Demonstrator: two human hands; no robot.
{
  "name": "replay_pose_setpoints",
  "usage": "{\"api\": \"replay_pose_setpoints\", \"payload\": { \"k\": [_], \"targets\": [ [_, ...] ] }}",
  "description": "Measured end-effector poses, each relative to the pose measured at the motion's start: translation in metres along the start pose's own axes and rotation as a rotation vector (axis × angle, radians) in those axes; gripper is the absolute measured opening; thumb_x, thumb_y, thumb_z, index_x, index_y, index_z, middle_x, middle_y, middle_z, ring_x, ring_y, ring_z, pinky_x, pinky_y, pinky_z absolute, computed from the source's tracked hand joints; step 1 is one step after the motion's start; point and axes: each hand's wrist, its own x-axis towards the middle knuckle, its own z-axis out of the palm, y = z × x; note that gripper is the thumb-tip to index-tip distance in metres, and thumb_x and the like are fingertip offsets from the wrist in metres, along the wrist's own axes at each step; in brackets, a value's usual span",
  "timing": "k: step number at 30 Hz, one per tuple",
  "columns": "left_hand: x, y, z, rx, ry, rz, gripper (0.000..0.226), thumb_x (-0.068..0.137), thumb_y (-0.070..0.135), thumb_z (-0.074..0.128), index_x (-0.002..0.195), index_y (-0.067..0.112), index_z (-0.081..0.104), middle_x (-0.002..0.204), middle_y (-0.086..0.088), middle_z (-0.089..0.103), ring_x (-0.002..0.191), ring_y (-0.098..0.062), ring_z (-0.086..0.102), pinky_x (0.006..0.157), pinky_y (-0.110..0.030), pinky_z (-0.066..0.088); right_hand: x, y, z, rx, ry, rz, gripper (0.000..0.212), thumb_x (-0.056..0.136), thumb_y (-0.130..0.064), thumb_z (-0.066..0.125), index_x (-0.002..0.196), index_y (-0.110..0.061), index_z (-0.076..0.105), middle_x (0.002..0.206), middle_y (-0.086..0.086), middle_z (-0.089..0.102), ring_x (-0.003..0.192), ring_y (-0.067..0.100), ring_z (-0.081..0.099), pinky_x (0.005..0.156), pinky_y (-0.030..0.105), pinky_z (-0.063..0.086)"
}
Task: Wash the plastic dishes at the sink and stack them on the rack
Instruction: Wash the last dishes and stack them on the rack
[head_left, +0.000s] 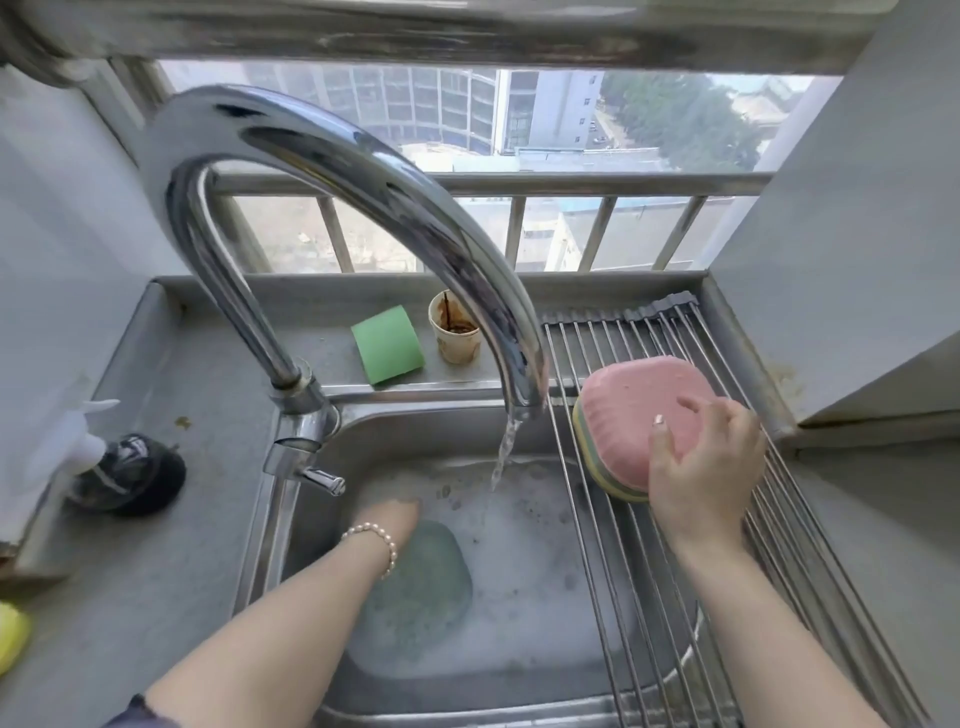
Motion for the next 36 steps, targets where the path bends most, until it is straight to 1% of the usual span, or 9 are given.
{"api": "replay_pose_setpoints", "payload": {
  "k": [5,8,12,17,20,27,31,33,36],
  "targets": [
    [-0.027,0.009,-0.03,0.159,0.109,0.143,0.038,0.094,0.004,0.035,0.132,0.007,0.035,0.122,-0.018,0.06,0.111,-0.036,0.057,0.085,-0.04,0.045,-0.065,-0.022,0.017,0.09,-0.082,-0.118,0.034,0.079,-0.029,0.047,0.097,-0.009,0.066,0.103,0.011,0.056,0.098,0.025,0.045,0.083,0.043,0.037],
    [-0.048,0.018,-0.052,0.191,0.258,0.186,0.033,0.095,0.004,0.036,0.128,0.007,0.038,0.12,-0.012,0.06,0.112,-0.033,0.055,0.083,-0.041,0.044,-0.086,-0.03,0.03,0.108,-0.381,-0.057,0.033,0.081,-0.022,0.053,0.11,-0.011,0.065,0.108,0.008,0.057,0.103,0.028,0.052,0.089,0.041,0.041],
    [-0.067,0.025,-0.078,0.136,0.384,0.213,0.027,0.096,0.011,0.038,0.12,0.014,0.049,0.117,-0.005,0.061,0.11,-0.028,0.055,0.081,-0.037,0.046,-0.091,-0.038,0.037,0.084,-0.77,0.041,0.056,0.088,-0.015,0.056,0.141,-0.017,0.041,0.134,0.005,0.043,0.127,0.023,0.04,0.108,0.031,0.031],
    [-0.088,0.038,-0.106,0.017,0.513,0.281,0.029,0.099,0.025,0.038,0.118,0.02,0.059,0.117,0.0,0.062,0.111,-0.022,0.053,0.085,-0.035,0.044,-0.079,-0.044,0.032,0.076,-0.745,0.118,0.027,0.092,-0.022,0.054,0.117,-0.019,0.063,0.11,0.007,0.063,0.104,0.026,0.057,0.082,0.031,0.043],
    [-0.1,0.051,-0.118,-0.002,0.58,0.323,0.031,0.101,0.028,0.035,0.113,0.018,0.062,0.113,-0.001,0.063,0.107,-0.022,0.054,0.083,-0.032,0.042,-0.075,-0.044,0.022,0.123,-0.673,0.153,0.023,0.096,-0.02,0.047,0.098,-0.012,0.068,0.097,0.01,0.069,0.092,0.03,0.06,0.067,0.033,0.037],
    [-0.098,0.031,-0.108,-0.449,0.413,0.127,0.025,0.098,0.023,0.043,0.114,0.019,0.061,0.115,-0.009,0.065,0.108,-0.03,0.058,0.085,-0.033,0.044,-0.061,-0.049,0.01,0.075,-0.611,0.076,0.049,0.097,-0.034,0.051,0.052,-0.017,0.038,0.053,-0.004,0.043,0.065,0.026,0.045,0.048,0.028,0.025],
    [-0.102,0.014,-0.08,-0.651,0.342,0.051,0.022,0.099,0.017,0.043,0.08,0.016,0.054,0.087,-0.009,0.063,0.09,-0.03,0.056,0.067,-0.031,0.032,-0.055,-0.065,0.009,0.007,-0.607,-0.032,0.04,0.097,-0.033,0.05,0.061,-0.015,0.052,0.066,0.004,0.058,0.074,0.029,0.055,0.057,0.034,0.029],
    [-0.101,0.013,-0.069,-0.788,0.344,-0.007,0.031,0.098,0.016,0.046,0.068,0.018,0.047,0.067,0.0,0.053,0.077,-0.026,0.051,0.061,-0.03,0.029,-0.064,-0.075,0.01,-0.141,-0.514,-0.214,0.015,0.092,-0.023,0.058,0.091,-0.01,0.066,0.095,0.009,0.067,0.092,0.029,0.061,0.069,0.033,0.041],
    [-0.099,0.017,-0.065,-0.946,0.375,-0.06,0.025,0.097,0.017,0.049,0.073,0.019,0.056,0.07,0.0,0.057,0.075,-0.021,0.051,0.062,-0.027,0.034,-0.093,-0.079,0.017,-0.369,-0.598,-0.456,0.058,0.052,-0.012,0.085,0.107,0.0,0.07,0.117,0.02,0.065,0.111,0.034,0.061,0.099,0.043,0.045]
  ]
}}
